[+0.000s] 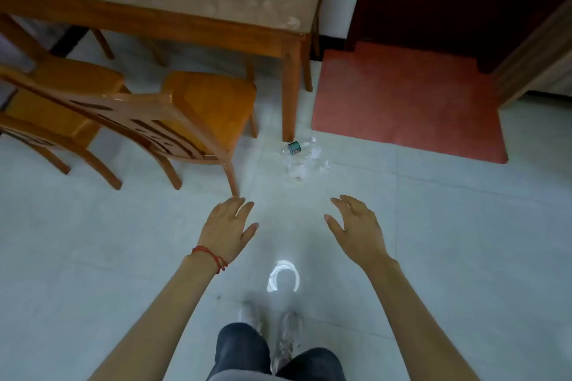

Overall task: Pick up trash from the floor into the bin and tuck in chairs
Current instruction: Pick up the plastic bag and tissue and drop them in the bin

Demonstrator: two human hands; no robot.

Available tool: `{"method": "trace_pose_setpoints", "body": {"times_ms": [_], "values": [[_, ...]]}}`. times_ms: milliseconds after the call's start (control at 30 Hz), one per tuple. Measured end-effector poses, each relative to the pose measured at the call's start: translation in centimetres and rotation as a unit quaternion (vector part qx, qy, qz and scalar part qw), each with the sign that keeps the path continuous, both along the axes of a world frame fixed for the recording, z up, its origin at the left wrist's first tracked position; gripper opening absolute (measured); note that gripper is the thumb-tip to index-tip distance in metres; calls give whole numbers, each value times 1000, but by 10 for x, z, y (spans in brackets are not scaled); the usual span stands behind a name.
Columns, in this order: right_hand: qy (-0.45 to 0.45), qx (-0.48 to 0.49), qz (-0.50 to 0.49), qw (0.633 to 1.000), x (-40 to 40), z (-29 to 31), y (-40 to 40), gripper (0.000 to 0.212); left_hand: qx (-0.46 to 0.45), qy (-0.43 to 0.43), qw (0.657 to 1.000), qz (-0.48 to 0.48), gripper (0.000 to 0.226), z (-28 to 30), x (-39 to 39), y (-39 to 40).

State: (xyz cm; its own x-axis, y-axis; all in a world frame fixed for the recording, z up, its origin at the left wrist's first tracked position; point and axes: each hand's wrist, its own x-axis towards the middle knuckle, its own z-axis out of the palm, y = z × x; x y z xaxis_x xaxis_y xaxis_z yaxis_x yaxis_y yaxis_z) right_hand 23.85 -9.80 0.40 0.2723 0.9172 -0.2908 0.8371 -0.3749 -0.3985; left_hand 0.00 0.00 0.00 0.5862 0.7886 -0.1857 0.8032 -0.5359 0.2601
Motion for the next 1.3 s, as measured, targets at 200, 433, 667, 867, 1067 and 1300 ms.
{"method": "trace_pose_setpoints", "body": {"times_ms": [200, 433, 667, 867, 1067, 1300], "values": [[6, 3, -22, 1000, 18, -9, 16, 47, 39, -2, 998, -40, 41, -6, 27, 25], [-27, 8, -31, 999, 44, -16, 64, 47, 55, -7, 996, -64, 45, -12, 69, 86], [-11, 0, -64, 998, 66, -18, 120, 46, -2, 1, 999, -42, 53, -30, 102, 158], [0, 4, -108, 994, 96, -22, 154, 43, -1, -20, 998, -58, 49, -31, 134, 213], [26, -4, -125, 992, 121, -42, 181, 43, -21, -6, 999, -47, 50, -48, 162, 242], [52, -17, -107, 993, 158, -75, 215, 43, -36, -8, 999, -12, 45, -74, 193, 262]]}}
